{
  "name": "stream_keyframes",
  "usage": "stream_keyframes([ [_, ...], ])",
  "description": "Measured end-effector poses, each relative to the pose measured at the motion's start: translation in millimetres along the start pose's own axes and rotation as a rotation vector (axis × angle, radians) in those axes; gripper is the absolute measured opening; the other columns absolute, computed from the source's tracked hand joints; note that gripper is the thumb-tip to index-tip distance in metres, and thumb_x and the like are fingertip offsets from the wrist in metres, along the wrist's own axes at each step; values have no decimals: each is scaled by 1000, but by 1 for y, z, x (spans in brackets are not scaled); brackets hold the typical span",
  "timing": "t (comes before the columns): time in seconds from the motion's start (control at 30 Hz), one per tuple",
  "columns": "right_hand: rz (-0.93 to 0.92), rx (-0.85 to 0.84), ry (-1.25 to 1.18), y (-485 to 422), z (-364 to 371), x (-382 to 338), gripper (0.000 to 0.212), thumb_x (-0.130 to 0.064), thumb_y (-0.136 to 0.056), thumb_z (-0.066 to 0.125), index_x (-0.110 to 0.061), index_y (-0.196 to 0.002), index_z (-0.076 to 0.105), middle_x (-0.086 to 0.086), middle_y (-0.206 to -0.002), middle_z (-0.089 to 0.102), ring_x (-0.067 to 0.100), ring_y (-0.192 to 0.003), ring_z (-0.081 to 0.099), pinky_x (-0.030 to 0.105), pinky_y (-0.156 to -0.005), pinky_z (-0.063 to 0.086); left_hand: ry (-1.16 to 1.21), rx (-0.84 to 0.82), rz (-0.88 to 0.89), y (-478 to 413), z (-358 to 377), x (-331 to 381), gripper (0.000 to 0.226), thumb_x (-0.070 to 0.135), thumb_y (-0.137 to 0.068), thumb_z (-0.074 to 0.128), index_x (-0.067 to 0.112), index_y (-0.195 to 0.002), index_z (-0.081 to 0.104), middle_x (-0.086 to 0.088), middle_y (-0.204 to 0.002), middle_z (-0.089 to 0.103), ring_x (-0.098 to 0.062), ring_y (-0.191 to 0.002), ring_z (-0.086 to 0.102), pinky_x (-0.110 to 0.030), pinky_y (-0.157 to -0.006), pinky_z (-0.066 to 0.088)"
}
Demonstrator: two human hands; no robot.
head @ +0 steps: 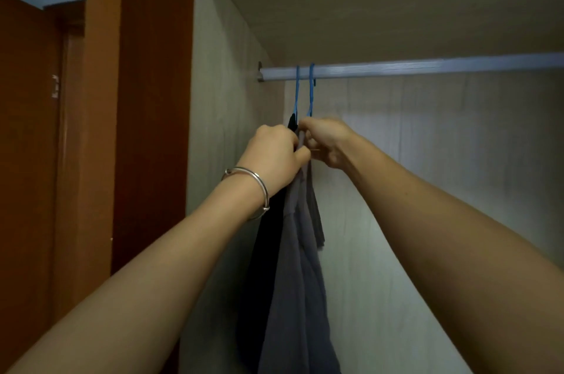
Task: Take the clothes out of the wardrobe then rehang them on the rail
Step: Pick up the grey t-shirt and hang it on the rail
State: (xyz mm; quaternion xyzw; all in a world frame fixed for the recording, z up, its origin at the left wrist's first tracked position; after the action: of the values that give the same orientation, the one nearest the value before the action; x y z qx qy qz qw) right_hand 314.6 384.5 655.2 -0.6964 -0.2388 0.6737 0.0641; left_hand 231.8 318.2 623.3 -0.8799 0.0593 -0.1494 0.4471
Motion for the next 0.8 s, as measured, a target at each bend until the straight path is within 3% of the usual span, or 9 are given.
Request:
stream_keyframes([
  [0.1, -2, -3, 89, 0, 0, 3, 31, -13, -93, 45, -12, -62, 45, -5, -27, 39, 6, -23, 34, 22, -49, 40, 19, -11, -22, -1, 3, -8, 29, 27, -88, 51, 3, -84, 67, -1, -57, 36, -24, -74, 47, -27, -63, 31],
  [0.2, -27, -16, 141, 4, -1, 8, 33, -22, -96, 44, -13, -64, 48, 2, -50, 40, 11, -38, 38, 24, -53, 38, 29, -1, -10, 1, 3, -15, 33, 32, -90, 50, 4, -82, 66, -8, -62, 48, -28, -75, 52, -27, -63, 31],
  [0.3, -55, 25, 184, 12, -7, 18, 27, -27, -95, 45, -17, -71, 51, 1, -60, 42, 14, -51, 42, 24, -54, 37, 42, 17, 15, 11, 4, -20, 35, 35, -90, 51, 4, -83, 66, -20, -84, 65, -32, -88, 58, -24, -62, 29],
  [0.4, -63, 53, 257, 28, -14, 35, 16, -25, -93, 49, -16, -82, 56, -2, -66, 50, 12, -57, 49, 23, -57, 40, 69, 22, -8, 34, 5, -30, 31, 32, -89, 54, 4, -85, 64, -19, -94, 68, -32, -94, 60, -21, -58, 24],
  [0.53, -103, 7, 421, 68, -23, 69, 9, -15, -93, 49, -15, -93, 59, -2, -70, 53, 8, -58, 48, 12, -50, 41, 176, -29, -63, 96, 20, -50, 24, 24, -87, 57, 2, -88, 64, -12, -90, 69, -19, -77, 59, -14, -57, 26],
  [0.63, -103, -17, 449, 107, -31, 124, 12, -14, -92, 51, -20, -96, 61, -7, -73, 58, 4, -63, 51, 2, -51, 40, 277, -136, -131, 167, 40, -66, 15, 24, -87, 60, 11, -91, 64, 5, -74, 64, 4, -56, 55, -5, -51, 37],
  [0.73, 3, -88, 464, 158, -38, 211, 21, -14, -89, 55, -32, -79, 62, -16, -75, 60, 6, -72, 57, 17, -75, 46, 264, -248, -256, 251, 62, -81, 6, 18, -86, 61, 16, -83, 57, 17, -60, 49, 13, -52, 55, 1, -49, 37],
  [0.8, 149, -153, 525, 202, -41, 277, 29, -12, -88, 57, -37, -73, 59, -17, -73, 60, 8, -69, 59, 23, -76, 46, 234, -306, -408, 312, 75, -99, 11, 12, -86, 61, 8, -96, 63, 13, -70, 59, 7, -60, 58, -1, -61, 42],
])
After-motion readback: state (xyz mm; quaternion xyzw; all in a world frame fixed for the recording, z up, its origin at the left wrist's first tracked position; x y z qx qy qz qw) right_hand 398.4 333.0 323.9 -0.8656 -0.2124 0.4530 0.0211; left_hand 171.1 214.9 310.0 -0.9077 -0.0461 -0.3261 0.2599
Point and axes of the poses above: each hand's wrist, its own y-axis away from the middle knuckle, its own z-axis out of the palm, x = y × z, the point moved 1 cm from there along -y, towards the middle knuckle
